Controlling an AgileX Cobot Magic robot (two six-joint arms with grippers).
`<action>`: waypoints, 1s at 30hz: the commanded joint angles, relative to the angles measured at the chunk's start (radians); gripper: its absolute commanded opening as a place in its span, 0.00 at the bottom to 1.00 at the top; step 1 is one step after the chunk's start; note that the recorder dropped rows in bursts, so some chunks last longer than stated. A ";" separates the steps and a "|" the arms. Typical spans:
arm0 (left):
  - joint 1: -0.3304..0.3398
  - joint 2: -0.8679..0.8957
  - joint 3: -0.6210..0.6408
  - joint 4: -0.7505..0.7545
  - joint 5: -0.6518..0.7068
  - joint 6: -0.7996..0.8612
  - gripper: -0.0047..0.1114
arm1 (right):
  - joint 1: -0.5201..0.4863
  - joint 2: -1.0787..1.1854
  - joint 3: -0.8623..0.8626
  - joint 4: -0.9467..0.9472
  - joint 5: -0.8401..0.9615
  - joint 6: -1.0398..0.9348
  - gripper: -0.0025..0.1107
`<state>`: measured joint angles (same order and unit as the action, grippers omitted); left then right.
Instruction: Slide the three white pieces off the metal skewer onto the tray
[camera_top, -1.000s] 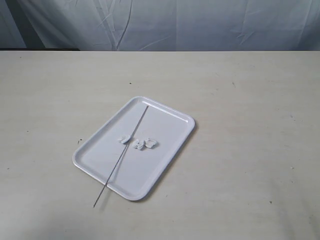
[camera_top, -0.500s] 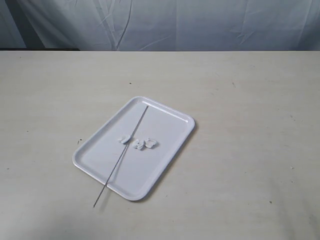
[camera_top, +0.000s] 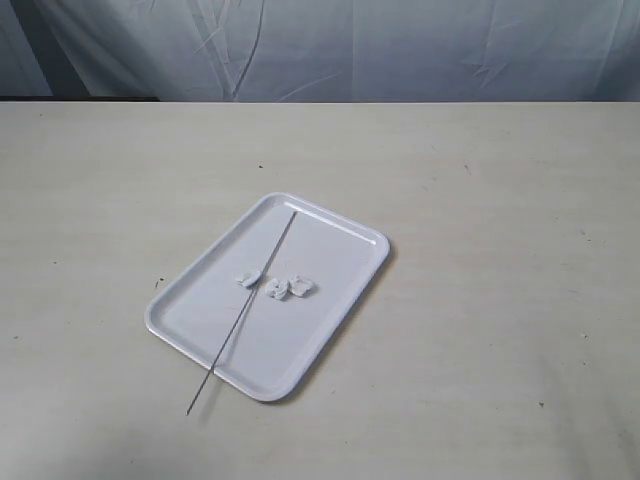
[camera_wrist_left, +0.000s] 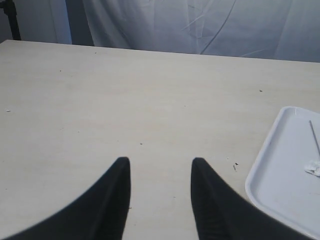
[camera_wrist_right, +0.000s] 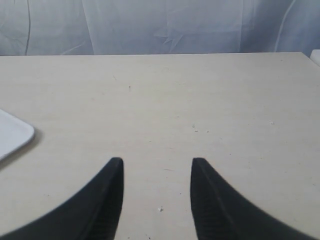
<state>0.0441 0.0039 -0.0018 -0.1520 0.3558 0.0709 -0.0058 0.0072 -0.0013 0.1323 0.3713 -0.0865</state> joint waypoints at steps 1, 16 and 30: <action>-0.007 -0.004 0.002 0.010 -0.012 0.001 0.38 | -0.005 -0.007 0.001 -0.009 -0.012 0.002 0.39; -0.007 -0.004 0.002 0.010 -0.012 0.001 0.38 | -0.005 -0.007 0.001 0.010 -0.009 0.002 0.39; -0.007 -0.004 0.002 0.010 -0.012 0.001 0.38 | -0.005 -0.007 0.001 0.010 -0.011 0.002 0.39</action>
<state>0.0441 0.0039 -0.0018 -0.1520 0.3558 0.0709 -0.0058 0.0072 -0.0013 0.1418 0.3713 -0.0865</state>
